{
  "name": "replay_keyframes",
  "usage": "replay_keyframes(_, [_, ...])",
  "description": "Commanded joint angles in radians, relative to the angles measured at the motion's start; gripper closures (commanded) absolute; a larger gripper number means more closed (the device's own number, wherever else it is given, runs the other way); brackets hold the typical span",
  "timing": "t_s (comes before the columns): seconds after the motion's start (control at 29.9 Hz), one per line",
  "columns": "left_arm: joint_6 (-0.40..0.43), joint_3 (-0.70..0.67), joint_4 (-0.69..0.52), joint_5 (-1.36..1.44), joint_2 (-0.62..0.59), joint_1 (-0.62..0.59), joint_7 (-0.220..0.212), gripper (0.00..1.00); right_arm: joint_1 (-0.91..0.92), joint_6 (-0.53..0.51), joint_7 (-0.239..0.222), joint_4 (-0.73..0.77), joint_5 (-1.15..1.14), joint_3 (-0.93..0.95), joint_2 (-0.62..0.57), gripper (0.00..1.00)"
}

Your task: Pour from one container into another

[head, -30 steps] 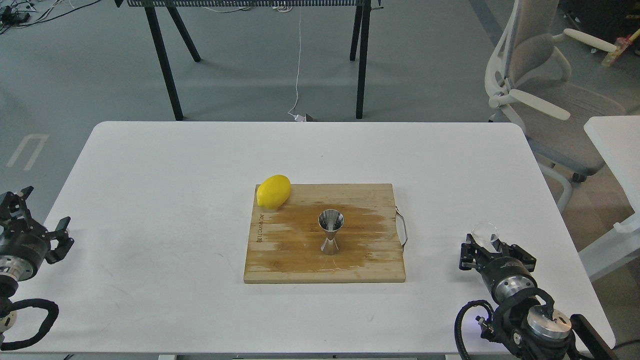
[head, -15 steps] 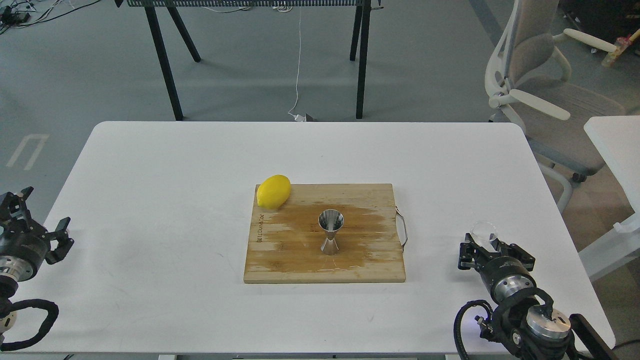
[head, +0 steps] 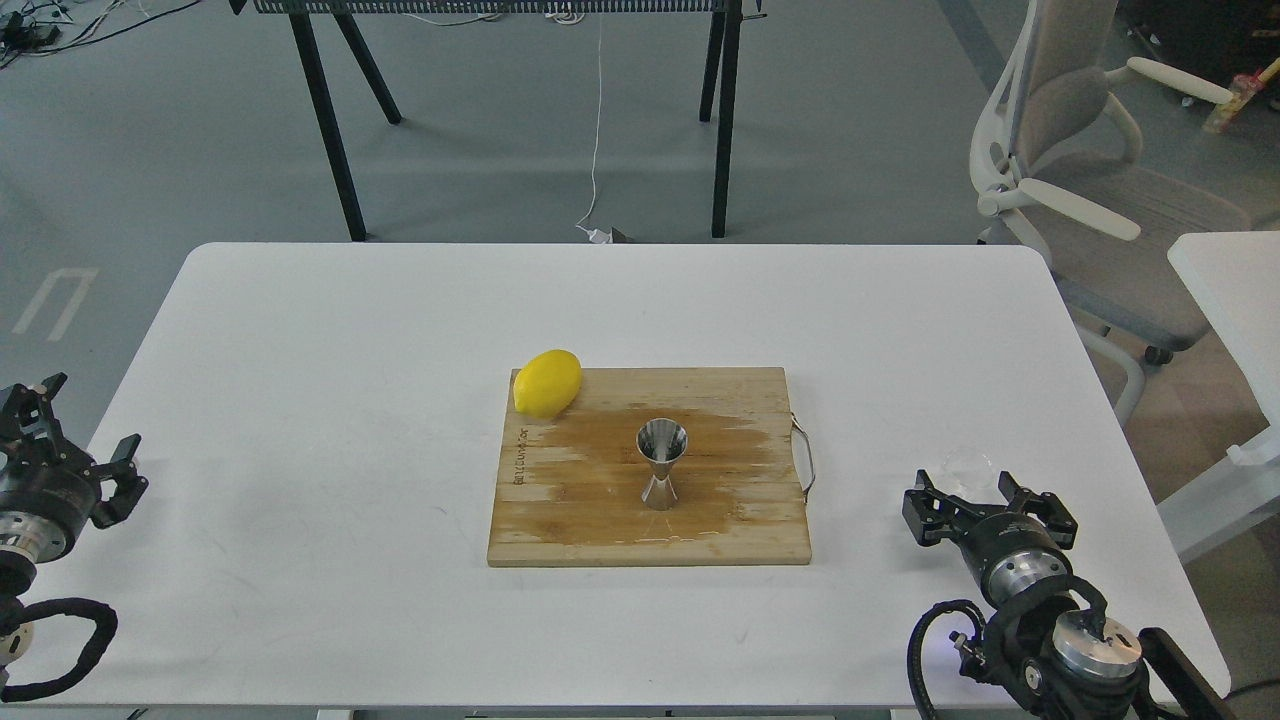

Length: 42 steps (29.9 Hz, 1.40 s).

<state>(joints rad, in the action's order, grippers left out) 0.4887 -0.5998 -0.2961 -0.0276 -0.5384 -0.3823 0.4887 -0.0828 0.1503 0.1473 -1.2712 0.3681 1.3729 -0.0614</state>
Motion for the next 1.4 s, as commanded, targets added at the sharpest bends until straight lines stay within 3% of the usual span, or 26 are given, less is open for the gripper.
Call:
replay_keyframes(0.0, [0.0, 0.0, 0.0, 0.0, 0.0, 0.0, 0.0, 0.0, 0.0, 0.0, 0.0, -0.002, 0.002, 0.0, 0.0, 0.02])
replay_keyframes(0.33, [0.0, 0.0, 0.0, 0.0, 0.002, 0.0, 0.0, 0.0, -0.041, 0.008, 0.0, -0.135, 0.002, 0.011, -0.066, 0.02])
replay_keyframes(0.47, [0.0, 0.0, 0.0, 0.0, 0.0, 0.0, 0.0, 0.0, -0.064, 0.06, -0.005, -0.247, 0.002, 0.015, -0.155, 0.02])
replay_keyframes(0.63, [0.0, 0.0, 0.003, 0.002, 0.0, -0.001, 0.0, 0.0, -0.032, 0.028, -0.009, -0.309, -0.063, -0.008, -0.316, 0.02])
replay_keyframes(0.7, [0.0, 0.0, 0.003, 0.0, 0.0, -0.001, 0.0, 0.0, 0.035, -0.041, -0.015, -0.297, -0.179, -0.05, -0.365, 0.02])
replay_keyframes(0.84, [0.0, 0.0, 0.003, 0.0, 0.0, -0.003, 0.0, 0.0, 0.103, -0.327, -0.069, -0.254, -0.279, -0.072, -0.383, 0.02])
replay_keyframes(1.0, [0.0, 0.0, 0.003, 0.0, -0.005, -0.004, 0.0, 0.0, 0.124, -0.628, -0.064, -0.137, -0.275, -0.074, -0.371, 0.02])
replay_keyframes(1.37, [0.0, -0.002, 0.0, -0.006, -0.014, -0.009, 0.0, 0.0, 0.089, -0.639, -0.06, -0.037, -0.235, -0.058, -0.305, 0.02])
